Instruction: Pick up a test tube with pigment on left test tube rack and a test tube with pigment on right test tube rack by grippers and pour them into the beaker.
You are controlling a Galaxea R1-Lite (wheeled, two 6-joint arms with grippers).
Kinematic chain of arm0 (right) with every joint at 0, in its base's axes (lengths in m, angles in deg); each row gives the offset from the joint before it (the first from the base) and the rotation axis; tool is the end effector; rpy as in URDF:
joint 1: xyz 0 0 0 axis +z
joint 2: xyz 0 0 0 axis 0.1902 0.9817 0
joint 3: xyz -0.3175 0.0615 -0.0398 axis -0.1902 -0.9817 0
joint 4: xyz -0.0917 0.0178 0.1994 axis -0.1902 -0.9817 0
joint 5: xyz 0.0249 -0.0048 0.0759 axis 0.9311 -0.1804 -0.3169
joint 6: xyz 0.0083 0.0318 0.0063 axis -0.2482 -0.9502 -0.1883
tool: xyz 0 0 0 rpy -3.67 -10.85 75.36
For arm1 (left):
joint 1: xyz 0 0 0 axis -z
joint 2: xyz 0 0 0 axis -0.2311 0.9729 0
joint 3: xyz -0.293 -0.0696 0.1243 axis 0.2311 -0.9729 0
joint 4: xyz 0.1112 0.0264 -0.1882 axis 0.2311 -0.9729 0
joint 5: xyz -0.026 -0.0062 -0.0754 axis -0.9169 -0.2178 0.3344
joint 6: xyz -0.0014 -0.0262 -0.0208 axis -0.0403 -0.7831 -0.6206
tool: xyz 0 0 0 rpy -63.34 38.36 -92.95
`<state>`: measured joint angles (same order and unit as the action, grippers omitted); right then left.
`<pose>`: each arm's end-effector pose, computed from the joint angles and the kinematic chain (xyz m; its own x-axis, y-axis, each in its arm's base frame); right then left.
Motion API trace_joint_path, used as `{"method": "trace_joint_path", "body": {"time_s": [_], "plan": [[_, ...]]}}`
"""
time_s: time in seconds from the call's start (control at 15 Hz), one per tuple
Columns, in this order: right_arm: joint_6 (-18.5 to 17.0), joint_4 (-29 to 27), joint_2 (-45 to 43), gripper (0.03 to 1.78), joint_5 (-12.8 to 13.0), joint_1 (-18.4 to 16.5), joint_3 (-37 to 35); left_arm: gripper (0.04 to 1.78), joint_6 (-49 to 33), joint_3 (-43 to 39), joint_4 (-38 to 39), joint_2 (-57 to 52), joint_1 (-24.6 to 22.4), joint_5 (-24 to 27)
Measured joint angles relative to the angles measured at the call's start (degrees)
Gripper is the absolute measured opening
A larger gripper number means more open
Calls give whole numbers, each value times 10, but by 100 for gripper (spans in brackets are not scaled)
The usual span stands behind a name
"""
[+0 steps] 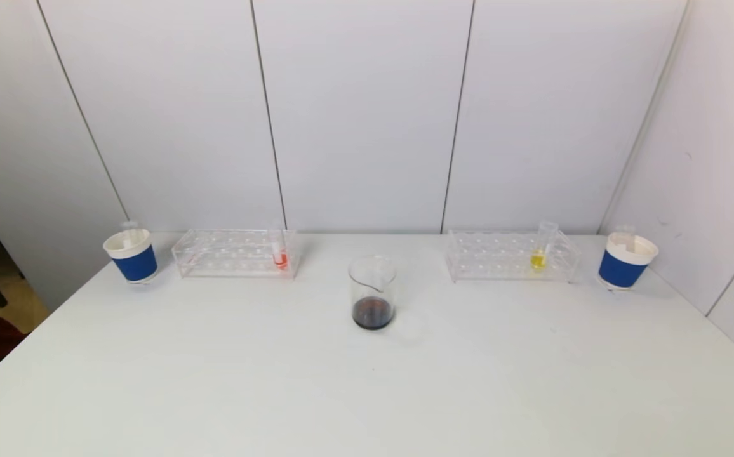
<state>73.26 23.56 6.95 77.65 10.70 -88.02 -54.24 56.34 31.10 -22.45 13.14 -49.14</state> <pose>-0.0056 0.0006 0.0756 0.9999 0.0110 0.0019 -0.0108 0.9949 -0.1003 -0.0055 0.0002 0.0761 0.9999 0.0095 0.0061 -0.0093 0.9991 -0.0408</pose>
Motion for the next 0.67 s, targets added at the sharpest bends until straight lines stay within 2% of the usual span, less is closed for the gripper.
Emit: {"method": "trace_joint_path", "body": {"time_s": [0.67], "plan": [[-2,0,0,177,0,0,0,176,0,0,0,0,0,0]]}}
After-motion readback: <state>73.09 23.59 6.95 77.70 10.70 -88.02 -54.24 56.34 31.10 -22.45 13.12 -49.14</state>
